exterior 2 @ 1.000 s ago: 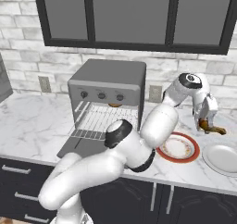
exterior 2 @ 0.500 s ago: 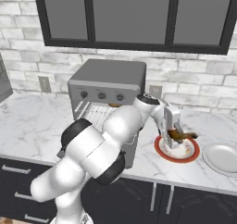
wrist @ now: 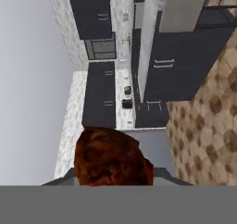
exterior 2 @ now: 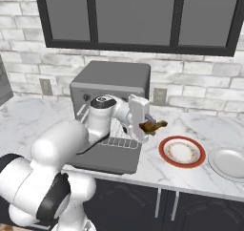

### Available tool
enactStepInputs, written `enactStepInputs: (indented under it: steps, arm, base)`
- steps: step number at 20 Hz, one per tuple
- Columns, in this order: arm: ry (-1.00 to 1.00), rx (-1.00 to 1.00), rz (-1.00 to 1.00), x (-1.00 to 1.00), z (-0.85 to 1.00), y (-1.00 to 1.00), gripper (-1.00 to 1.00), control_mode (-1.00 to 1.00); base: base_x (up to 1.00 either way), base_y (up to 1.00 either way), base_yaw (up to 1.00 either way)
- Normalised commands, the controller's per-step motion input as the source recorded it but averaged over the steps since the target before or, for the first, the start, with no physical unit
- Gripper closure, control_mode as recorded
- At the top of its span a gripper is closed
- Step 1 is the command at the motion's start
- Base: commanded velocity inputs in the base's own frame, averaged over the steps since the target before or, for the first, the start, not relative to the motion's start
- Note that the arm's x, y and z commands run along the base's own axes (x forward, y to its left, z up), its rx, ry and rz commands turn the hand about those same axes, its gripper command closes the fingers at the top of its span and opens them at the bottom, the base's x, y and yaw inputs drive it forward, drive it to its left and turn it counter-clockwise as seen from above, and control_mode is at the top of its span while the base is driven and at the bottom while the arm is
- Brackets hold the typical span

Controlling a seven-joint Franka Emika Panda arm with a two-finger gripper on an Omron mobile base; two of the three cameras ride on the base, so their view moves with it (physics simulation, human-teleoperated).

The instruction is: Open the toaster oven door. Place the bread on the top rack in the toaster oven and place the chicken drumstick on the bottom rack.

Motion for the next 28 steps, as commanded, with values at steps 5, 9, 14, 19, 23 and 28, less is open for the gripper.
enactStepInputs:
  steps: [5,9,14,19,23,28]
  arm:
    - [0.06,0.30,0.69,0.00,0.03,0.90,1.00,-1.00]
    - [0.05,0.44,0.73,0.00,0.03,0.59,1.00,-1.00]
    - [0.03,0.51,0.54,0.58,-0.03,0.43,1.00,-1.00]
    - [0.23,0.37,0.47,0.59,-0.11,0.63,1.00,-1.00]
    - [0.33,0.20,0.28,0.32,-0.21,0.24,1.00,-1.00]
    - [0.26,0.06,0.03,0.28,-0.46,-0.01,1.00,-1.00]
  base:
    - [0.00,0.00,0.00]
    - [0.00,0.00,0.00]
    - [0.00,0.00,0.00]
    - [0.00,0.00,0.00]
    - [0.00,0.00,0.00]
    - [0.00,0.00,0.00]
